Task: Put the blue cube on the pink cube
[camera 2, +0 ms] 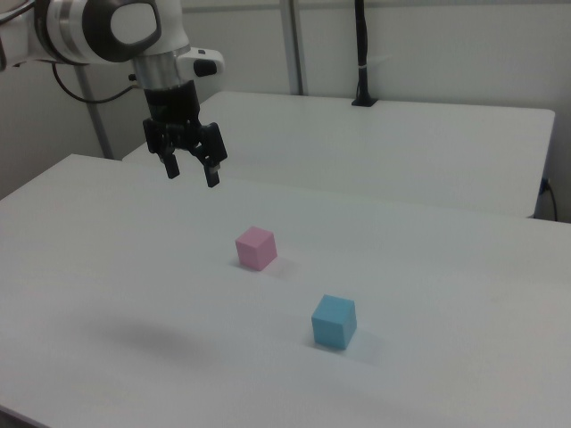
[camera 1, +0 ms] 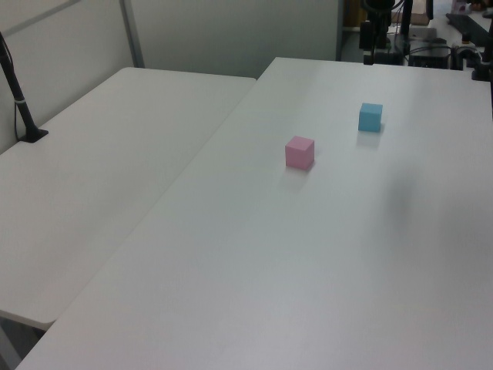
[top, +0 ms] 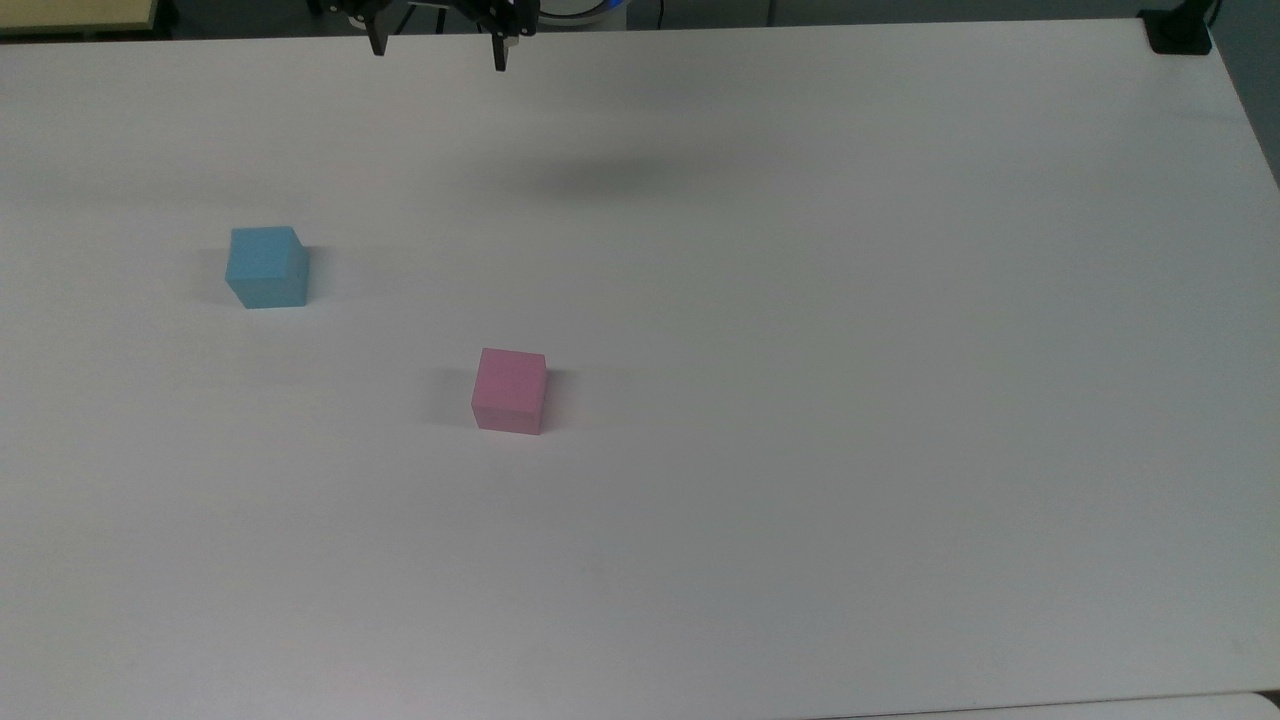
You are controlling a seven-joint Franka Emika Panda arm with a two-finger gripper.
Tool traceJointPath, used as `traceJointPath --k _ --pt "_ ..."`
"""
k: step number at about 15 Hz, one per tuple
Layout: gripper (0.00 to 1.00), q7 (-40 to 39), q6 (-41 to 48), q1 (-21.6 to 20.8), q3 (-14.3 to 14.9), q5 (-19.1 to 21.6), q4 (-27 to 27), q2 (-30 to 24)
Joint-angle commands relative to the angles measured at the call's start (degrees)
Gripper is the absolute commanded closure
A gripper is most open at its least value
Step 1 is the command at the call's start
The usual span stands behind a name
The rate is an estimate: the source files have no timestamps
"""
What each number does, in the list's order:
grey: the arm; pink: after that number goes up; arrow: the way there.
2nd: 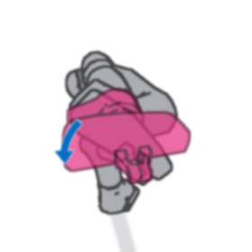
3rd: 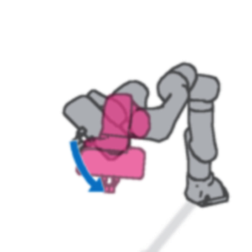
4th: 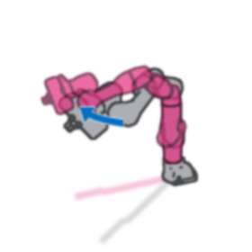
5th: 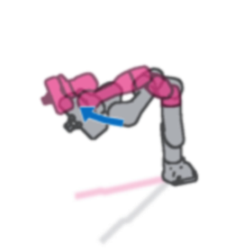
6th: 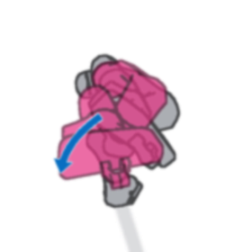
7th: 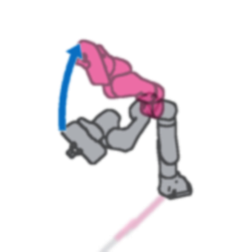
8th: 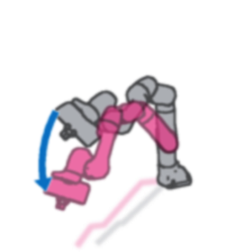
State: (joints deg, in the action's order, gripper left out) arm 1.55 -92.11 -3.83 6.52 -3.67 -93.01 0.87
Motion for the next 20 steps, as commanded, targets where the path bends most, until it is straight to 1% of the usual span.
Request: traceJointPath --k 1,2,6,15,16,17,20 --pt "0.0 -0.76 -0.26 -1.01 0.24 -0.28 -1.21 -1.93" --pt "0.0 -0.76 -0.44 -1.7 0.33 -0.54 -1.21 -1.84" --pt "0.0 -0.76 -0.44 -1.71 0.86 -0.72 -1.12 -1.84" --pt "0.0 -0.76 -0.53 -1.97 0.95 -0.81 -1.12 -1.84" --pt "0.0 -0.76 -0.79 -1.97 1.56 -0.63 -1.03 -1.67" --pt "0.0 -0.85 -2.79 -2.06 3.48 -0.46 -0.42 -1.23" --pt "0.0 -1.38 -5.88 -2.59 6.39 -1.07 -0.33 2.54"
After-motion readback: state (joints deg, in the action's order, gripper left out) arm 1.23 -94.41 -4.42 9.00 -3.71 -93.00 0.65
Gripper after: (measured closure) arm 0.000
